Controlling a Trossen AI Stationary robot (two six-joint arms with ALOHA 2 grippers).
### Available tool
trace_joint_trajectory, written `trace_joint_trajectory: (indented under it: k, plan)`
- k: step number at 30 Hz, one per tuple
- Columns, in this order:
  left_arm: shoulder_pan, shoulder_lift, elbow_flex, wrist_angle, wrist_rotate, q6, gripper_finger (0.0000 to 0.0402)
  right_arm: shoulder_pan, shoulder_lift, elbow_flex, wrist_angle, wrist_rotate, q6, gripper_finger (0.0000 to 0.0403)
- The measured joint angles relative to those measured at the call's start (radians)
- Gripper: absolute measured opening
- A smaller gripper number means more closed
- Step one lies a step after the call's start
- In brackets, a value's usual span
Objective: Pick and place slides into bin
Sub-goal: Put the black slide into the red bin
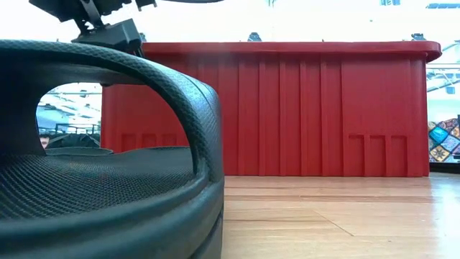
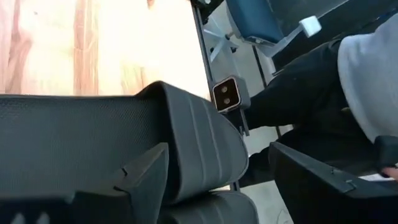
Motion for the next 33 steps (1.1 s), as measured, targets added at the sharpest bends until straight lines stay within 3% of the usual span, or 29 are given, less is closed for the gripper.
trace_joint_trajectory:
  k: [8,15,24,27,31,33]
  plan:
    - [-0.036,0.084,0.000,0.009,-0.033,0.012,0.0246,0.000,0.000,0.000,0.020,0.077,0.014,0.0135]
    - [-0.042,0.184,0.000,0.082,-0.054,-0.014,0.0219,0.000,0.000,0.000,0.021,0.078,0.050,0.0134]
    - [-0.042,0.256,0.000,0.204,0.010,-0.037,0.0202,0.000,0.000,0.000,0.023,0.078,0.068,0.0131]
    - [-0.045,0.251,0.000,0.243,0.023,0.010,0.0151,0.000,0.000,0.000,0.023,0.078,0.049,0.0131]
    - [-0.046,0.230,0.016,0.256,0.047,0.051,0.0026,0.000,0.000,0.000,0.024,0.078,0.042,0.0130]
    - [-0.047,0.223,0.033,0.255,0.054,0.049,0.0015,0.000,0.000,0.000,0.024,0.078,0.031,0.0130]
